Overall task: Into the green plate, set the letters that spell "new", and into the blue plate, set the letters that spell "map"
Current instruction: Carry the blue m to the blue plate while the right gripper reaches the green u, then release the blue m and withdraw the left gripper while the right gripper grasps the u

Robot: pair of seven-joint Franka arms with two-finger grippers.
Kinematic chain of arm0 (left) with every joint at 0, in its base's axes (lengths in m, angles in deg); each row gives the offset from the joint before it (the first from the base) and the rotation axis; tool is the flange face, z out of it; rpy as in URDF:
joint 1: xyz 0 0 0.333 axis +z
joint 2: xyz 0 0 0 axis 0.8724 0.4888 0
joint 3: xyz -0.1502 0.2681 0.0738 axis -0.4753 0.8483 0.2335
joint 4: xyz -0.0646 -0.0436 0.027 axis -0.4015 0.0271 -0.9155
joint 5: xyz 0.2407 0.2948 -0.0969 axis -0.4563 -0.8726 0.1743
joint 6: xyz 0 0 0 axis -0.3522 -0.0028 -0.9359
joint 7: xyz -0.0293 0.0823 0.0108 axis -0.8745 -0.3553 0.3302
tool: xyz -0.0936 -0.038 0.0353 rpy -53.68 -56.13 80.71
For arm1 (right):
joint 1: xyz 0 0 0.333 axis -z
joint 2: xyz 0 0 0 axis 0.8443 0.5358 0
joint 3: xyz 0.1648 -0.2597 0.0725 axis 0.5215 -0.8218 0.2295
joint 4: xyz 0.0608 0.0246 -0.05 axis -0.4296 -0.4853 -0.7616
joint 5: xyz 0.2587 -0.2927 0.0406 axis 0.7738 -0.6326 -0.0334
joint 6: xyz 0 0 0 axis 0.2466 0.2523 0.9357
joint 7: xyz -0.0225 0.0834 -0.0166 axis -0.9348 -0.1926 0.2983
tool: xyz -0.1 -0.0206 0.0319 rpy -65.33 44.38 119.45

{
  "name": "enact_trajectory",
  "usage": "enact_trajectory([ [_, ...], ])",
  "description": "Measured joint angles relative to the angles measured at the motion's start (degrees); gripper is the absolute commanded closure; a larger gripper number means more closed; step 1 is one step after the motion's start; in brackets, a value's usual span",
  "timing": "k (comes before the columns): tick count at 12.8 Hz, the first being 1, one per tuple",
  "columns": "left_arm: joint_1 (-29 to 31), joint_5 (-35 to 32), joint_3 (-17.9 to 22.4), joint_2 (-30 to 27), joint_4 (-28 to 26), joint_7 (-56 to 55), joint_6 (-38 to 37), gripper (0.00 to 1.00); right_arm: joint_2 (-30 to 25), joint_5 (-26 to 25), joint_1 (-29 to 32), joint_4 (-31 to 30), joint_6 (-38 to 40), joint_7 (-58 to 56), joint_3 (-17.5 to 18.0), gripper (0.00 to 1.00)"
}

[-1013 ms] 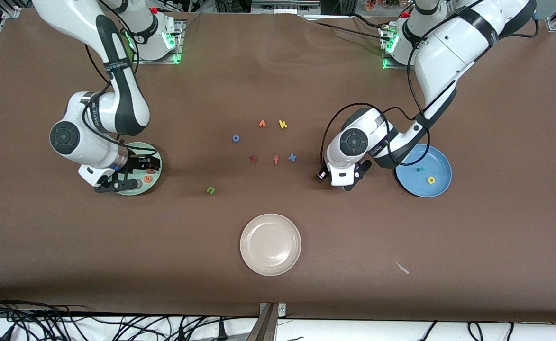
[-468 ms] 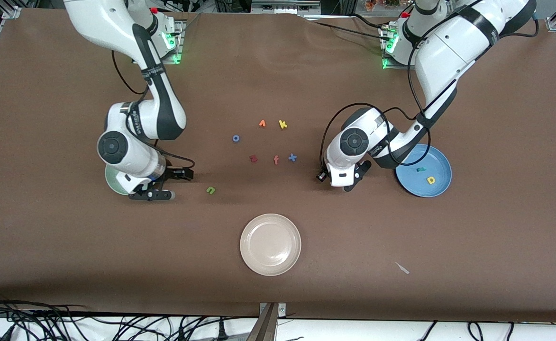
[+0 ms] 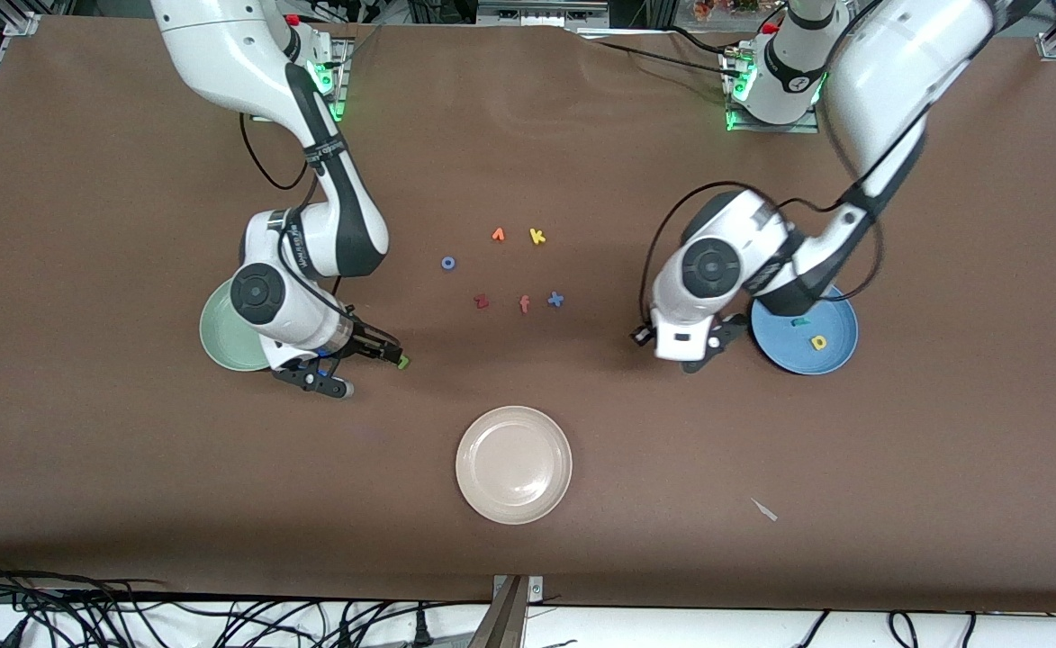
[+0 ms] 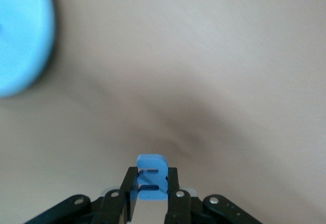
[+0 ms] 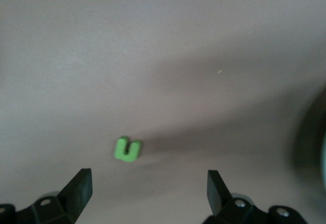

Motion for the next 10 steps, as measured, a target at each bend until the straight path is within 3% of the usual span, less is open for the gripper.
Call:
enact_trajectory([
  [3,11.32,0.24,-3.48,-2.51,-1.75,16.18,-8.59,1.00,2.28,0.00,-2.46,0.87,-1.92,9.62,0.06,0.00],
  [6,18.32,-2.50,-3.04,-0.65,-6.43,27.30,-7.01,0.98,4.15,0.00,-2.56,2.67,-2.10,12.51,-0.05,0.00],
  [7,20.21,-4.47,-2.96,0.53,-8.41,28.58,-4.29,0.92,4.43,0.00,-2.44,2.74,-2.09,12.87,-0.13,0.00],
  [8,21.78,-6.37,-2.91,1.65,-10.53,29.16,-0.77,0.75,4.72,0.00,-2.33,2.74,-2.06,13.14,-0.21,0.01],
  [10,23.83,-8.63,-2.88,3.41,-13.50,29.35,4.20,0.00,5.42,0.01,-2.25,2.74,-2.02,13.34,-0.20,0.05],
])
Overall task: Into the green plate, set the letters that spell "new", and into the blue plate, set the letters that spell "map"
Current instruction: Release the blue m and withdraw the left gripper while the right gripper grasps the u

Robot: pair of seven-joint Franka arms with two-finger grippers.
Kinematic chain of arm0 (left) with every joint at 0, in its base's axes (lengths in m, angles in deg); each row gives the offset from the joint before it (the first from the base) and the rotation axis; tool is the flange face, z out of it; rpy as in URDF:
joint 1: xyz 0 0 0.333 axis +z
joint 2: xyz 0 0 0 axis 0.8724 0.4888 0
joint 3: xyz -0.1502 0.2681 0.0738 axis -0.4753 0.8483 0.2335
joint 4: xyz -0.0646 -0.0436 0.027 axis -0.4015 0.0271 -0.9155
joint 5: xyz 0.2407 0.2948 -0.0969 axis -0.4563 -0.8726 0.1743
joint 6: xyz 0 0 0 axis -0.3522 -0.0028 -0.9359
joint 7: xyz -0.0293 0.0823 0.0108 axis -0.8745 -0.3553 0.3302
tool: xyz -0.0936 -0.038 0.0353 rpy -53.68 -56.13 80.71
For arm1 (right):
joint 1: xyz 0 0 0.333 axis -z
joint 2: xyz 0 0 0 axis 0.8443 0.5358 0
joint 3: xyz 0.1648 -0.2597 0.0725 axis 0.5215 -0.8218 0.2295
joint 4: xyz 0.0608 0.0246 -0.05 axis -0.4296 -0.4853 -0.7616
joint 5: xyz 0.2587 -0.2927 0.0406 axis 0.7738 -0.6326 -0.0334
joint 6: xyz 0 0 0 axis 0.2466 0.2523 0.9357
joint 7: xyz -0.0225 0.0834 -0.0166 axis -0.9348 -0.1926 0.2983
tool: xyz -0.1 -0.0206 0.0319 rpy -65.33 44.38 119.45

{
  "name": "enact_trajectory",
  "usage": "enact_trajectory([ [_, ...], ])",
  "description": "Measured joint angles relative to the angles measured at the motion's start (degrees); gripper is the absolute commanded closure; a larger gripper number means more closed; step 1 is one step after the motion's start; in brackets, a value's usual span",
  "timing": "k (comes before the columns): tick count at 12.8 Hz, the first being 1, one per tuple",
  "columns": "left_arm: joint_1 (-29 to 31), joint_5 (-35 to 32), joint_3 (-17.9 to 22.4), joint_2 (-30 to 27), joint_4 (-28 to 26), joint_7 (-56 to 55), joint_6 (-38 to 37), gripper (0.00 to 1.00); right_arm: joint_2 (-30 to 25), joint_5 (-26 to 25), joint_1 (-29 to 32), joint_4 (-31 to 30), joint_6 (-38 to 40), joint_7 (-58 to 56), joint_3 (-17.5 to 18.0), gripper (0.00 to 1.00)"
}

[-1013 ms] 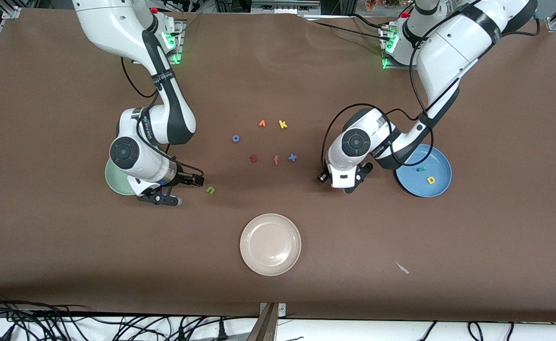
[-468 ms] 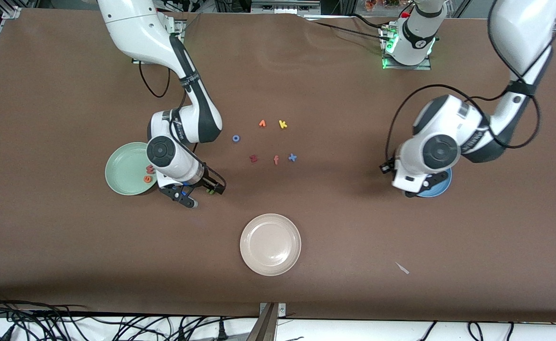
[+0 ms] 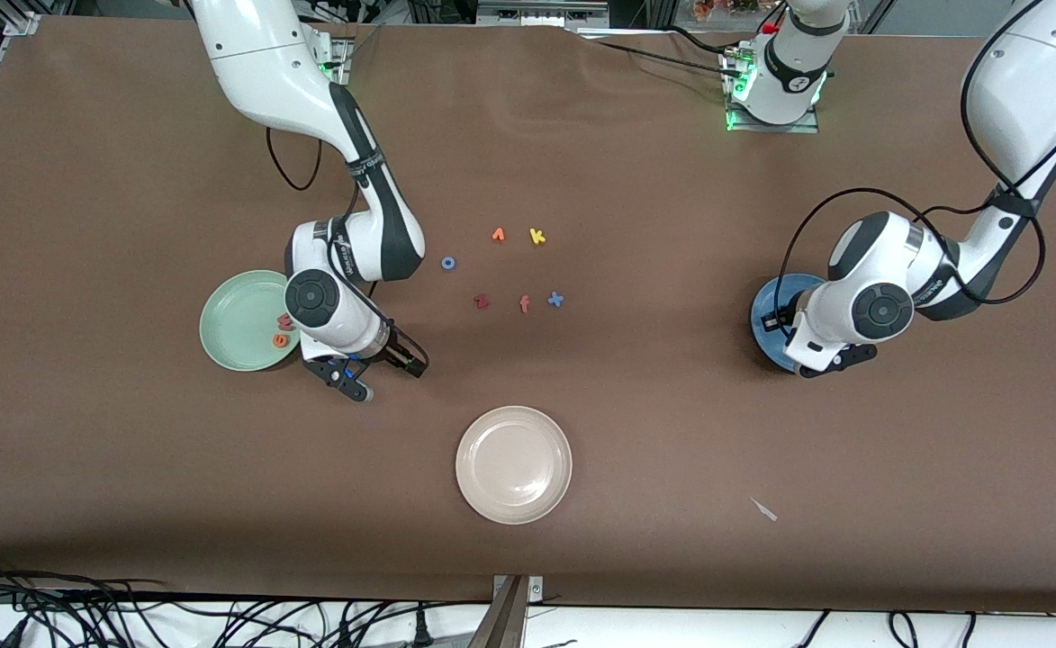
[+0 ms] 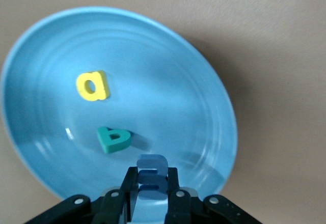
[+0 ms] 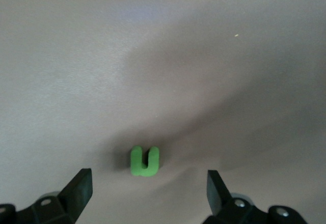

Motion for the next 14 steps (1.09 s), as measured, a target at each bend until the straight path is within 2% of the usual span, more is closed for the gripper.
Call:
enact_trajectory([
  [3,0.29,-0.29,-0.64,-0.19,0.47,0.19,0.56,0.00,0.73,0.00,-0.06,0.01,0.00,0.04,0.02,0.14],
  [6,0.84,-0.29,-4.03,-3.10,5.20,0.19,-4.00,0.00,1.02,0.00,-0.08,0.01,0.00,0.03,0.05,0.35],
  [10,3.95,-0.29,-12.58,-6.74,18.88,5.56,-22.48,0.00,1.15,0.00,-0.10,0.06,-0.01,-0.07,0.05,0.53],
  [12,4.45,-0.29,-13.93,-7.41,27.03,11.75,-33.59,0.00,1.16,0.00,-0.11,0.20,-0.02,-0.07,0.05,0.70],
  [14,4.44,-0.29,-14.84,-7.42,33.14,16.30,-40.19,0.00,1.18,0.00,-0.12,0.39,-0.02,-0.14,0.05,0.88],
])
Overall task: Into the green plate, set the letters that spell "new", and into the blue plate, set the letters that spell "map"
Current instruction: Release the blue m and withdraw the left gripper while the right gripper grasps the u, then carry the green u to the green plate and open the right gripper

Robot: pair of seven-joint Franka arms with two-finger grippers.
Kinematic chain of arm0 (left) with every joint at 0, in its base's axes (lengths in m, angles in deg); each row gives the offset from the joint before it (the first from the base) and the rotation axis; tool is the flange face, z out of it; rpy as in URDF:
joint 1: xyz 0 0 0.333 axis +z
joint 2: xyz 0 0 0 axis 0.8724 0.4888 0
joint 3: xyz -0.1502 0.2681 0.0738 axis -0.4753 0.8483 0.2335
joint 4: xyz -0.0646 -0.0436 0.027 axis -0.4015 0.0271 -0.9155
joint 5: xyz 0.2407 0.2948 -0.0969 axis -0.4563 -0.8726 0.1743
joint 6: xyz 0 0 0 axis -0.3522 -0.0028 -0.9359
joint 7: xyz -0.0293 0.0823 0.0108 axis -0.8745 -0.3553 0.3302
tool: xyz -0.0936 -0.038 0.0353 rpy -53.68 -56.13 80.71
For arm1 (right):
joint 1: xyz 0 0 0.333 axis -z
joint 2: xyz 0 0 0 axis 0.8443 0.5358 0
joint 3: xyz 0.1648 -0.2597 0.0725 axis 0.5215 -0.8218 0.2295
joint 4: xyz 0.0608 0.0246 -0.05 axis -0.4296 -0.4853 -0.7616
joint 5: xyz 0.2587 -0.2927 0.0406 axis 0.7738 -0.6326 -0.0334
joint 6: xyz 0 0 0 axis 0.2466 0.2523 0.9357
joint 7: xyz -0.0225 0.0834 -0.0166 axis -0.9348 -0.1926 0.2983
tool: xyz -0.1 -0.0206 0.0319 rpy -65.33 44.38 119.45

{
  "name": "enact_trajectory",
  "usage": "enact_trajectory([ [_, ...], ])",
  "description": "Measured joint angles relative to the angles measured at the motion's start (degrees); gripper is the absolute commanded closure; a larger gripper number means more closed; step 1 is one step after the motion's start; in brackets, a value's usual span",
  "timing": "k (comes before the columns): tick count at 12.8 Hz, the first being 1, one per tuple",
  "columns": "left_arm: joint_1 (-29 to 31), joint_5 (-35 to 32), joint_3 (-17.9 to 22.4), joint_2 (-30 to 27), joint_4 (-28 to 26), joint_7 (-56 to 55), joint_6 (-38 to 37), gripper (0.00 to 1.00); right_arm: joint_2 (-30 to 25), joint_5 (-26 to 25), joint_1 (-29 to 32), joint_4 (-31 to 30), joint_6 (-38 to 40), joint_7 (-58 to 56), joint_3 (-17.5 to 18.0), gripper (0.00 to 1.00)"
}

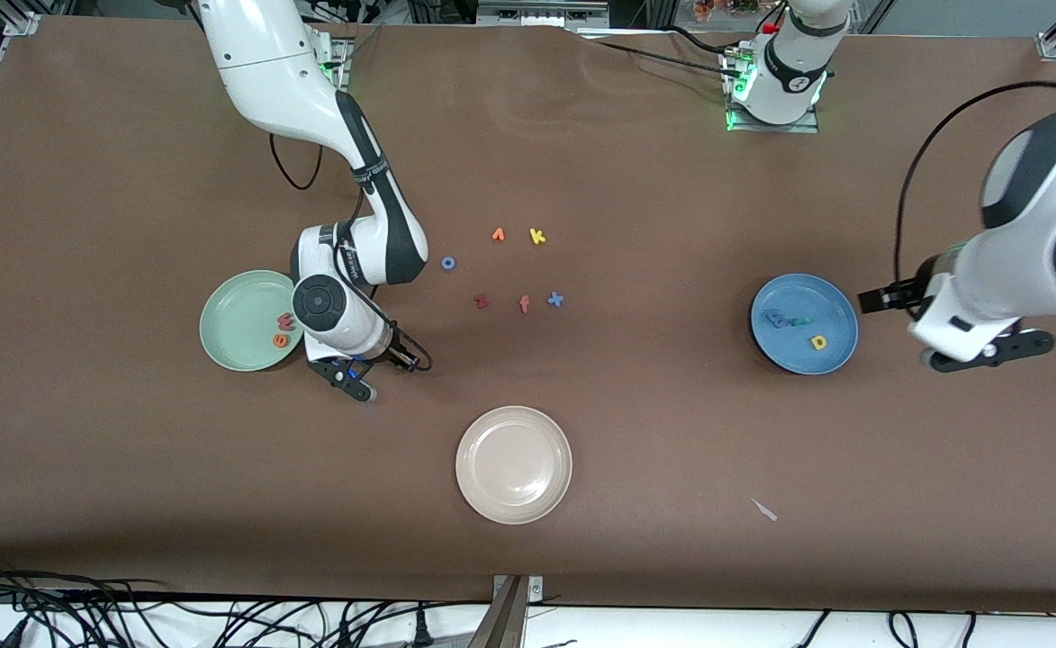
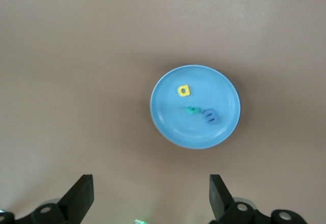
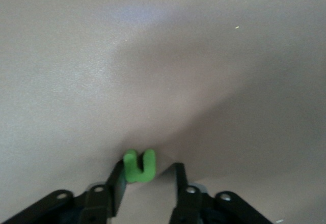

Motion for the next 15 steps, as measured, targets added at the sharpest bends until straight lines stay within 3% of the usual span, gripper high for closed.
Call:
enact_trajectory([
  [2,-0.09,0.01,-1.50,-0.01,4.18,1.64,-2.35,0.00,0.01,0.00,0.00,0.09,0.05,-0.02,0.00,0.99],
  [5,-0.08,0.19,-2.11,0.07,7.18,5.78,-3.07,0.00,0.04,-0.03,0.00,0.34,0.38,-0.10,-0.01,1.00],
  [8,-1.21,1.68,0.06,0.30,9.24,10.66,-3.08,0.00,0.08,-2.07,0.09,4.02,7.48,-1.71,-0.63,1.00],
  [9,-3.35,4.07,3.61,0.27,10.90,11.82,-3.08,0.00,-0.10,-2.55,0.12,5.23,10.34,-3.51,-1.45,1.00],
  [12,-13.40,12.93,19.40,-0.47,16.13,15.19,-3.08,0.00,-2.33,-2.71,0.48,4.99,16.27,-11.91,-4.96,1.00],
  [15,-23.46,20.21,33.91,-3.06,17.58,16.50,-2.99,0.00,-7.96,-5.86,0.87,-1.75,15.22,-19.11,-6.45,1.00],
])
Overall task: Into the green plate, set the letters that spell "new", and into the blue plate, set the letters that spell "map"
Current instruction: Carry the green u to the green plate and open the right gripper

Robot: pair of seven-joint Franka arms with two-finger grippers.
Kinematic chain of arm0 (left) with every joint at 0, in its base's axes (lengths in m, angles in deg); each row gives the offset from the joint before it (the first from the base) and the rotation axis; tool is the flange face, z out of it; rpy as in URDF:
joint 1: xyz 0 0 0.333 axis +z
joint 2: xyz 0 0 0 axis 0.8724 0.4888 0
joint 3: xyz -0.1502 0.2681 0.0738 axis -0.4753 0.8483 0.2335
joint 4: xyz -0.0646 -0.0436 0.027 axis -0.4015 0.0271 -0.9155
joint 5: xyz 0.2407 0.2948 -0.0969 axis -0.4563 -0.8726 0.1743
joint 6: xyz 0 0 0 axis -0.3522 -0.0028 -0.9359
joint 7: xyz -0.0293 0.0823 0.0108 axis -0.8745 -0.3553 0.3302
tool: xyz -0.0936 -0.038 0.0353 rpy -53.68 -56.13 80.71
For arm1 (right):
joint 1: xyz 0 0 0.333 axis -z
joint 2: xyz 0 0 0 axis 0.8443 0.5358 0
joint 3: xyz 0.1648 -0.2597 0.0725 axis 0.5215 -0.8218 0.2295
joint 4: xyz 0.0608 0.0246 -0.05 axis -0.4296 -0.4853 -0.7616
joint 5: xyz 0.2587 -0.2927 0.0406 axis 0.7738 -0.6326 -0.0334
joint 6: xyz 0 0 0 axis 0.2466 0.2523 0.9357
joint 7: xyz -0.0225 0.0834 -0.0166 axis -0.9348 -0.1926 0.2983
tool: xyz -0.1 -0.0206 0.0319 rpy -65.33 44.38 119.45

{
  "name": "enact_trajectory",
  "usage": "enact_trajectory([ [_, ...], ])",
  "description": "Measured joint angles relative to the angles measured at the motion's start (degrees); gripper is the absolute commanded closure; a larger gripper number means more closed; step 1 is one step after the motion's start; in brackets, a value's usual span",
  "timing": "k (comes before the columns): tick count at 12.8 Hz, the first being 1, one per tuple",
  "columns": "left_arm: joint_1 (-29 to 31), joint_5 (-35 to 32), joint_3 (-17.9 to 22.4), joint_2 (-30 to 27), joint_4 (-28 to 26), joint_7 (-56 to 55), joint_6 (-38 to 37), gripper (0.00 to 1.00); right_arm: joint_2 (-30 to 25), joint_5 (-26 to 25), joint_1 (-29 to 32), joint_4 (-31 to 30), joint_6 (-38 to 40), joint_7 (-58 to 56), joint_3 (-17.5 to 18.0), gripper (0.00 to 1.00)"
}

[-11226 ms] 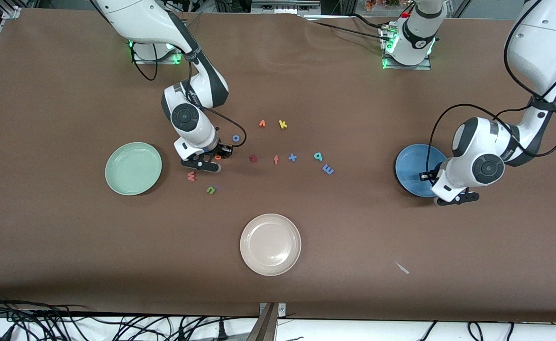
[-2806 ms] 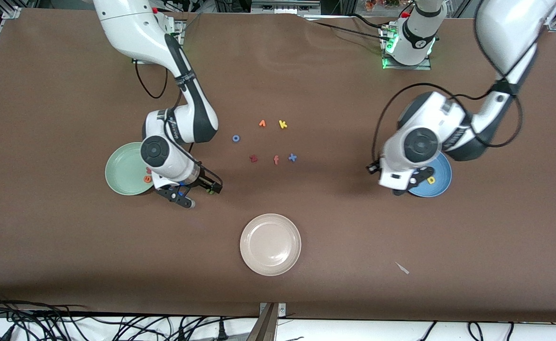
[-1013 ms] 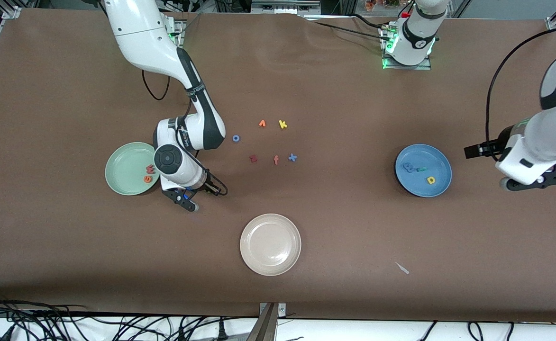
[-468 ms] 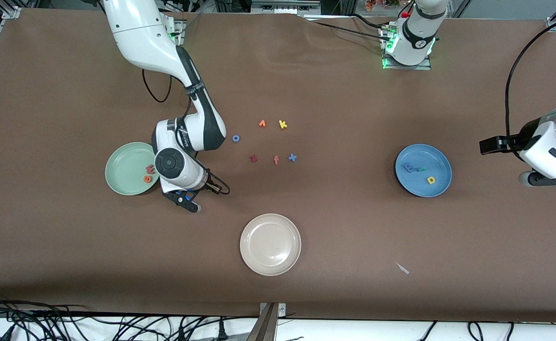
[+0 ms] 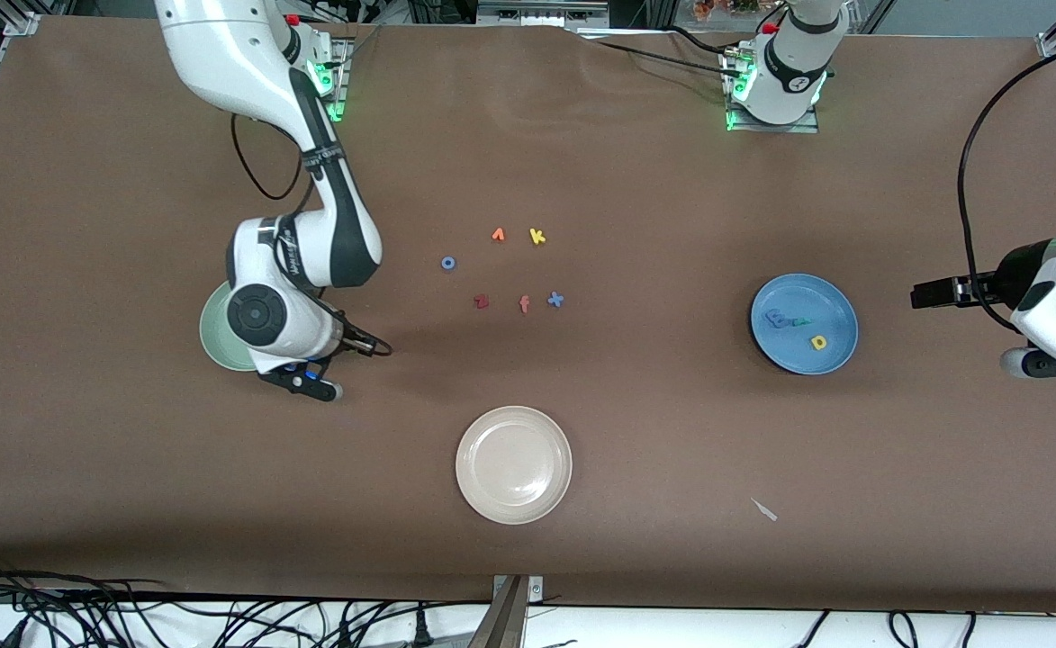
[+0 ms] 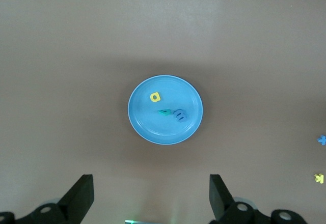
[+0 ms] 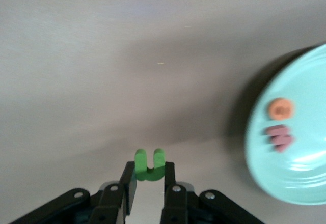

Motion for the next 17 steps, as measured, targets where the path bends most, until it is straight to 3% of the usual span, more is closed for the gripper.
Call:
enact_trajectory([
  [3,-4.88,5.41,7.16,-3.09,-1.71,0.46,3.73,0.00,-6.76,-2.67,0.00,-11.36,-7.40,-6.70,-0.27,1.00],
  [7,-9.69,12.48,16.54,-10.79,-13.60,4.91,12.73,0.01,-11.42,-3.70,0.01,-22.43,-16.93,-18.85,-3.38,1.00],
  [9,-10.07,13.14,17.70,-14.67,-20.82,6.47,18.75,0.01,-11.80,-3.72,0.03,-24.99,-20.29,-25.82,-5.41,0.96],
  [11,-10.26,13.15,17.70,-16.99,-25.45,6.92,23.15,0.01,-11.81,-3.72,0.11,-25.76,-21.18,-31.26,-7.17,0.01],
  [14,-10.23,13.15,17.82,-17.81,-26.61,12.08,23.76,0.01,-11.84,-3.68,0.25,-25.14,-19.59,-31.82,-7.71,0.00],
  [17,-10.19,11.97,17.96,-17.81,-27.14,13.74,24.21,0.01,-11.87,-3.67,0.12,-17.15,-5.66,-26.81,-7.58,0.00],
])
